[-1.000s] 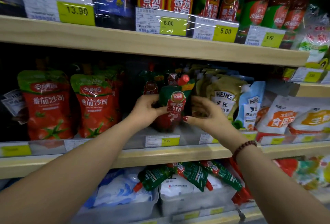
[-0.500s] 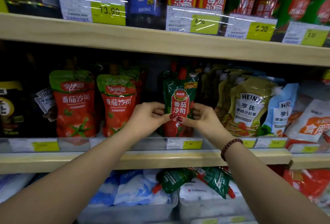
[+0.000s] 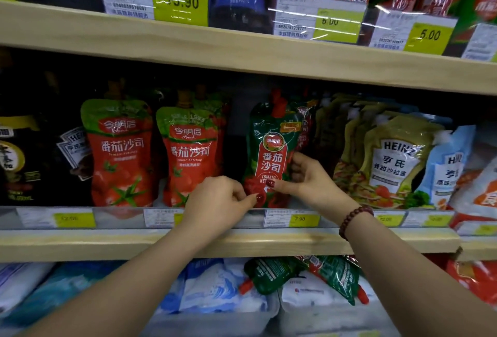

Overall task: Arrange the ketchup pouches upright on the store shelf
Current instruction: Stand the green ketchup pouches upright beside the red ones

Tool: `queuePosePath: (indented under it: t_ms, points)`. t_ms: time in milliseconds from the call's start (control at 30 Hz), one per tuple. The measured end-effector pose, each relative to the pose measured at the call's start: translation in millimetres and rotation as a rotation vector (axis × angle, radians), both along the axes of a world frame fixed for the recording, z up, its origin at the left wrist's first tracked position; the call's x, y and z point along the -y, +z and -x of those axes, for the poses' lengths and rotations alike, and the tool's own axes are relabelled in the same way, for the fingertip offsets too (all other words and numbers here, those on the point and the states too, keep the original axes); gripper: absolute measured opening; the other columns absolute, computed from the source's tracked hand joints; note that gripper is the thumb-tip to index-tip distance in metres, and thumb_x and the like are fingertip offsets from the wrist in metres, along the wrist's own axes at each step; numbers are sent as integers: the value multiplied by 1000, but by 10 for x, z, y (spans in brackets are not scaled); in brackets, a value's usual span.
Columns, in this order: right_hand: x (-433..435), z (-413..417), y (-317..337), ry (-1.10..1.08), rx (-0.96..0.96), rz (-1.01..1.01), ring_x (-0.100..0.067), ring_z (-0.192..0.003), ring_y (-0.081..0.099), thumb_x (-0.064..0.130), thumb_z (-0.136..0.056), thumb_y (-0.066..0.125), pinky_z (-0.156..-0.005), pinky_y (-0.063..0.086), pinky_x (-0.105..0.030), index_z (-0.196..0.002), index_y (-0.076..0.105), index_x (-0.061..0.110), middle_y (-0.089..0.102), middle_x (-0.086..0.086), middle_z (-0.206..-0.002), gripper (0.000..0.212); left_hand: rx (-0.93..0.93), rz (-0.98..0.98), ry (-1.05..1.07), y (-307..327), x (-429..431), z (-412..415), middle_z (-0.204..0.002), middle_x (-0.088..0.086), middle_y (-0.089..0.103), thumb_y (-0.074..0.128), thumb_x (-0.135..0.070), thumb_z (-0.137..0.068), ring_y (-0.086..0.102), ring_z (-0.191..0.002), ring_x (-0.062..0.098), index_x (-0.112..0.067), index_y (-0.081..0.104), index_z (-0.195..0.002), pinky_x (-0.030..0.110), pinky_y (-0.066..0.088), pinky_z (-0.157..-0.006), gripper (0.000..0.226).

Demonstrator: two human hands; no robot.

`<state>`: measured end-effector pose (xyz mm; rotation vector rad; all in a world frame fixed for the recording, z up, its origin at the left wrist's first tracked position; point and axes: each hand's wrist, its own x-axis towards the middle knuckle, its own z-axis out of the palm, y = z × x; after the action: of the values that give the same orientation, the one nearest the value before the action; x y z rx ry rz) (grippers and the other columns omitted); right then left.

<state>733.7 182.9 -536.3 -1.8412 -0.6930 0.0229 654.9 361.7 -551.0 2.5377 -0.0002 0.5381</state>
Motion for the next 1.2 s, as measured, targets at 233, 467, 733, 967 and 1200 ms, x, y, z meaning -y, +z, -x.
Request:
queuePosePath:
  t_ms: [233,467,733,967,1200]
  points:
    - [0,24,-2,-52,-16,4,-7,-99,65,14,-70,78,-89,51,-28,-104,63,26,70,6,-102,39,-107,38,-82,11,-43,13,-49,-25,59,65,-59,-70,57,-56,-1,-37,67,-57,23,44,-51,26]
    - [-24,71,83,-51,-106,37,-8,-98,62,7,-75,74,-81,54,-21,-101,62,27,68,6,-100,35,-86,49,-79,5,-40,16,-49,-17,60,65,-61,-70,57,-56,1,-31,68,-57,21,38,-48,33]
    - [-3,188,108,-213,-53,132,-10,-90,65,15,-73,77,-81,55,-22,-101,66,11,69,-4,-98,31,-61,41,-66,-23,-24,31,-58,-15,64,65,-62,-70,58,-61,4,-29,67,-56,21,43,-52,36]
    - [407,530,9,-364,118,9,-6,-83,67,9,-74,75,-74,53,-15,-94,67,14,69,-2,-91,23,-57,21,-68,2,-9,72,-54,-17,60,63,-62,-73,55,-58,2,-30,65,-54,22,35,-47,37]
    - [1128,958,-369,-477,221,-16,-13,-74,68,14,-73,77,-69,55,-21,-78,71,19,72,2,-78,9,-15,-24,-62,15,26,109,-54,-18,58,65,-55,-75,54,-59,7,-30,63,-51,25,33,-50,34]
